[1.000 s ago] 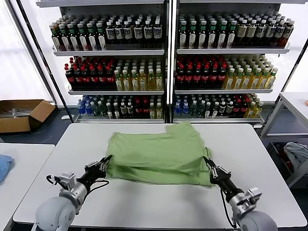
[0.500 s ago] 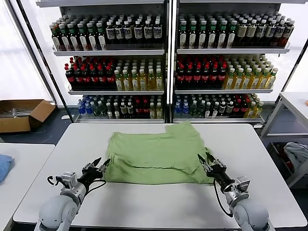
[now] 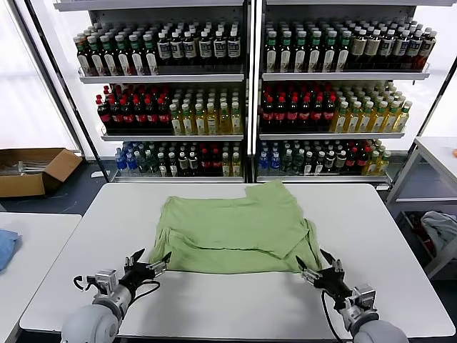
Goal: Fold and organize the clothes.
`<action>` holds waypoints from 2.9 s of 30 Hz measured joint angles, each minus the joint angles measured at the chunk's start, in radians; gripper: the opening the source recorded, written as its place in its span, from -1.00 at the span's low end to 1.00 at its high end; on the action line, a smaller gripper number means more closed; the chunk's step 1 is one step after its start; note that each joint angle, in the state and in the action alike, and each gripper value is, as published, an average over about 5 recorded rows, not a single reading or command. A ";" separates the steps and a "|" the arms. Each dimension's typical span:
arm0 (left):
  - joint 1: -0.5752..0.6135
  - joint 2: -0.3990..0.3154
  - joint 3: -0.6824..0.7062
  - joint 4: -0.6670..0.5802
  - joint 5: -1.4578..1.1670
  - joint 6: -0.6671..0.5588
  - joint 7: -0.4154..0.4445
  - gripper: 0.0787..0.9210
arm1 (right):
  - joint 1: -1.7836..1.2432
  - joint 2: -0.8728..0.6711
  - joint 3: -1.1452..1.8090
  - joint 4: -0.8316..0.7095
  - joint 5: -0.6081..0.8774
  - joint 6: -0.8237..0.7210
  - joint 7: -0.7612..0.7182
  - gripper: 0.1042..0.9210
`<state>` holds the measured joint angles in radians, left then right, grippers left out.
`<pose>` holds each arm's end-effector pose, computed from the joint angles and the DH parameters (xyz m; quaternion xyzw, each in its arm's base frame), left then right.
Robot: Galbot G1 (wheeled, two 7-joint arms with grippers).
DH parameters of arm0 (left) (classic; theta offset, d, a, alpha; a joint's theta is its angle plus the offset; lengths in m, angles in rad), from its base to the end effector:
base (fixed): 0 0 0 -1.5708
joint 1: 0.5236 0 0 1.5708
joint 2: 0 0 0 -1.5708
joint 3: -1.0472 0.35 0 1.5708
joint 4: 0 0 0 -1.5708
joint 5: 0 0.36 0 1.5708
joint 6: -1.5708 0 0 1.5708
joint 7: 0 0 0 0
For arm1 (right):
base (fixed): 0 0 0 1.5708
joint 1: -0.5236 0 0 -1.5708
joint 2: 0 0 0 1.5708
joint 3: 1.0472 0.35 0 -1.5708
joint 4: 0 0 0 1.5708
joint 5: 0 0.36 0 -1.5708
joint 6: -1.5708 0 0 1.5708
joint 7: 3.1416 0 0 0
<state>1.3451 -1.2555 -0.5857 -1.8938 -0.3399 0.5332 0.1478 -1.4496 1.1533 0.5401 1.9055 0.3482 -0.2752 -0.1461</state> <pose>0.2619 0.0932 -0.3080 -0.0948 -0.9636 0.0229 0.2490 0.2307 -0.0991 -0.3260 0.1283 -0.9749 0.0188 0.1808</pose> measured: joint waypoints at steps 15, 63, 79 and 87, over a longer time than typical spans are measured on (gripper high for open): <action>0.022 0.007 0.001 0.017 -0.002 -0.005 0.034 -0.24 | -0.029 -0.002 0.003 0.002 0.012 -0.011 0.016 -0.88; 0.421 0.096 -0.205 -0.358 -0.044 0.007 0.046 0.41 | -0.291 -0.090 0.184 0.297 0.151 0.022 -0.048 0.61; 0.044 0.343 -0.013 -0.036 -0.258 0.001 0.034 0.77 | 0.393 -0.157 -0.140 -0.172 0.214 -0.089 -0.114 0.76; -0.187 0.374 0.118 0.160 -0.303 -0.007 0.031 0.77 | 0.610 -0.134 -0.274 -0.385 0.210 -0.112 -0.129 0.76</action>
<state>1.1576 -0.8816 -0.4676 -1.7333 -0.6430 0.5265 0.1784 -0.8397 1.0189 0.2663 1.5206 0.5586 -0.3876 -0.2748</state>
